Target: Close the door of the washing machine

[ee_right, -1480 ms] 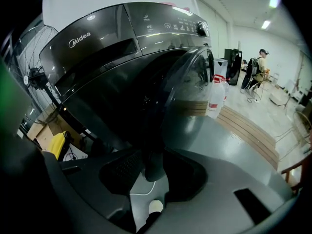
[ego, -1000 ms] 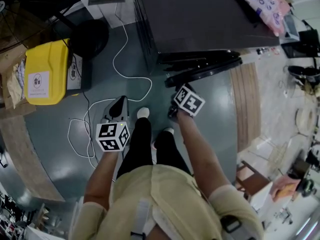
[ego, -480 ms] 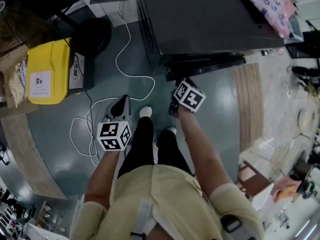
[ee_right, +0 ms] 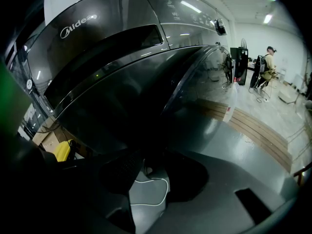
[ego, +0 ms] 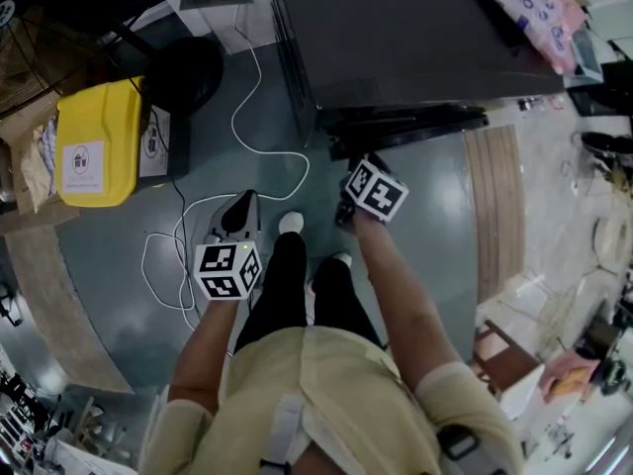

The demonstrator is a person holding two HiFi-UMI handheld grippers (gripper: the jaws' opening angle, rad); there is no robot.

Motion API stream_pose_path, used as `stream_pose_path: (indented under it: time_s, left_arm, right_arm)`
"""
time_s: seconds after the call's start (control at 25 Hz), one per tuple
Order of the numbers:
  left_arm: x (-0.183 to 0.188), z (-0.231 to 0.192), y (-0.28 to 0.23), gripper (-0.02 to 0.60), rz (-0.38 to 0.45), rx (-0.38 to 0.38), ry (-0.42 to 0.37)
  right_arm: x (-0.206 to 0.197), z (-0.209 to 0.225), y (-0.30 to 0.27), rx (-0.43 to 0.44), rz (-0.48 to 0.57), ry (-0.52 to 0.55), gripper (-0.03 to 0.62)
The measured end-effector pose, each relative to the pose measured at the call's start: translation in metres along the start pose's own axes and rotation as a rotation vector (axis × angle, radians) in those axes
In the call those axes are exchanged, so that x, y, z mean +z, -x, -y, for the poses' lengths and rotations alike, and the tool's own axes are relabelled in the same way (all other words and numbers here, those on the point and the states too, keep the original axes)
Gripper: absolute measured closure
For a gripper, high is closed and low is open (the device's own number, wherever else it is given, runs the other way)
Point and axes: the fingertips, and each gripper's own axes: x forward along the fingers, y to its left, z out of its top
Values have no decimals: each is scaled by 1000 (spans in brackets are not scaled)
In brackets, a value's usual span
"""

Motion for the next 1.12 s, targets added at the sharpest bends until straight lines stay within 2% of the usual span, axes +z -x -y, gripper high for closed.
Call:
stream_pose_path:
  time_s: [0.52,0.84,1.12]
  left_arm:
    - [7,12,-1,578,11,-26,-21]
    - [21,29,-3,578,44,-44,-20]
    - [31,43,-3,578,70,-65,-8]
  right_arm:
    - [1,-2,8,91,-7,27,457]
    - [5,5,34,123,11,27,457]
    - [5,9,68,159,35,71,461]
